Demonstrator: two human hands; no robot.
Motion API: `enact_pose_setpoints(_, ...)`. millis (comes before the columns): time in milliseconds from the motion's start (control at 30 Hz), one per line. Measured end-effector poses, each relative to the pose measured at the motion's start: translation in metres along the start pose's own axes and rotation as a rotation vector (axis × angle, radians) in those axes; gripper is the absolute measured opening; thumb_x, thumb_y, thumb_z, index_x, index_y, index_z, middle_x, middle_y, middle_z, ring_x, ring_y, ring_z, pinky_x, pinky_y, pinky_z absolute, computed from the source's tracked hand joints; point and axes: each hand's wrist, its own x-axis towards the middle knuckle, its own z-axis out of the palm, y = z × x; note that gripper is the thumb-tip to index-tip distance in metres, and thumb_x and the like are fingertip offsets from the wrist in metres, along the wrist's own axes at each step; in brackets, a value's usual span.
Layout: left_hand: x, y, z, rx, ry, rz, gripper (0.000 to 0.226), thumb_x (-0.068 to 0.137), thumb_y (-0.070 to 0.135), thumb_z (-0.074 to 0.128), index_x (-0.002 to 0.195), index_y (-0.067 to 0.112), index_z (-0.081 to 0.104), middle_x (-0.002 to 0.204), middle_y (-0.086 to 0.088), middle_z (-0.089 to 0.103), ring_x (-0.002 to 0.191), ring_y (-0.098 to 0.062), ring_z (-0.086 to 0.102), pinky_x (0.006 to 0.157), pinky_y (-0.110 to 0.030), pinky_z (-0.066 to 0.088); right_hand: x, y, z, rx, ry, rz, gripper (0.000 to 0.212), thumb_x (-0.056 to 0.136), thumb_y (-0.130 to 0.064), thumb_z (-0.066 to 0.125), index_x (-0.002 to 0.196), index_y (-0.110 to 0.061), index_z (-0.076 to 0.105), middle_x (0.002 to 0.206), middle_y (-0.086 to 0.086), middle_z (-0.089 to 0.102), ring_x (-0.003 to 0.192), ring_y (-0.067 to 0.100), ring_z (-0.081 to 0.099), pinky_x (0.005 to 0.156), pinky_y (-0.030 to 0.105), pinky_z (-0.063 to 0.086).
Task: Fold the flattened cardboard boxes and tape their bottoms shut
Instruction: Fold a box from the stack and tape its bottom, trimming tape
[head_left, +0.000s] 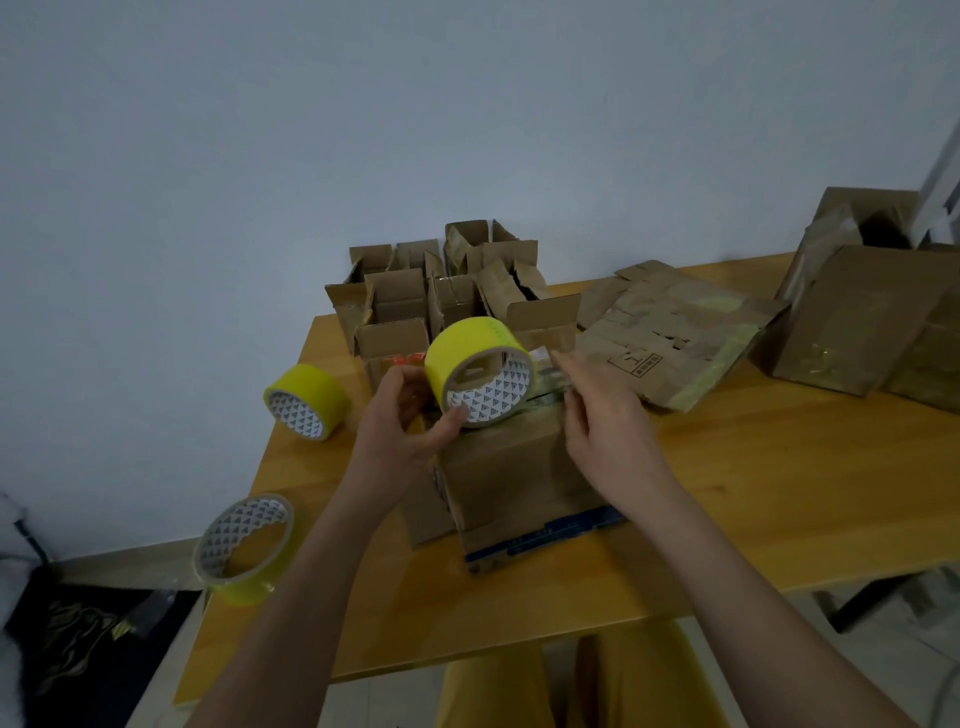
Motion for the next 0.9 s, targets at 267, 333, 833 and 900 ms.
enact_pose_setpoints(267, -0.004, 0.001, 0.001, -0.095, 0.042, -0.004, 0.040, 0.085, 0.022, 0.065, 0.120, 0.004, 0.057, 0.105, 0.005, 0.070, 0.102, -0.009, 0.065, 0.084, -0.022, 0.054, 0.001, 0.004, 0.011, 0.075, 0.017, -0.011, 0.042, 0.088, -0.011, 0.038, 0.111, -0.008, 0.073, 0.118, 0.007, 0.070, 0.113, 0.018, 0.064, 0.104, 0.045, 0.045)
enact_pose_setpoints(333, -0.005, 0.002, -0.002, -0.136, 0.055, 0.006, 0.029, 0.089, 0.006, 0.062, 0.116, -0.003, 0.056, 0.094, 0.010, 0.073, 0.095, -0.004, 0.067, 0.078, -0.017, 0.052, 0.002, 0.005, 0.010, 0.080, 0.012, -0.015, 0.040, 0.087, -0.009, 0.040, 0.110, -0.007, 0.073, 0.117, 0.008, 0.070, 0.112, 0.018, 0.064, 0.106, 0.040, 0.043)
enact_pose_setpoints(833, -0.013, 0.005, 0.001, -0.231, 0.055, -0.004, 0.021, 0.087, 0.029, 0.059, 0.096, 0.010, 0.057, 0.097, -0.007, 0.074, 0.101, -0.020, 0.068, 0.079, -0.033, 0.056, 0.007, 0.006, -0.001, 0.193, -0.089, 0.039, 0.042, 0.092, 0.004, 0.044, 0.122, -0.012, 0.067, 0.122, 0.000, 0.063, 0.112, 0.010, 0.055, 0.104, 0.030, 0.042)
enact_pose_setpoints(900, -0.013, 0.006, -0.001, -0.227, 0.043, 0.000, 0.015, 0.087, 0.023, 0.060, 0.096, 0.011, 0.056, 0.094, -0.002, 0.075, 0.100, -0.017, 0.069, 0.076, -0.026, 0.056, 0.009, 0.007, -0.001, 0.207, -0.091, 0.046, 0.040, 0.092, 0.005, 0.043, 0.117, -0.011, 0.070, 0.121, -0.001, 0.064, 0.111, 0.006, 0.053, 0.104, 0.023, 0.039)
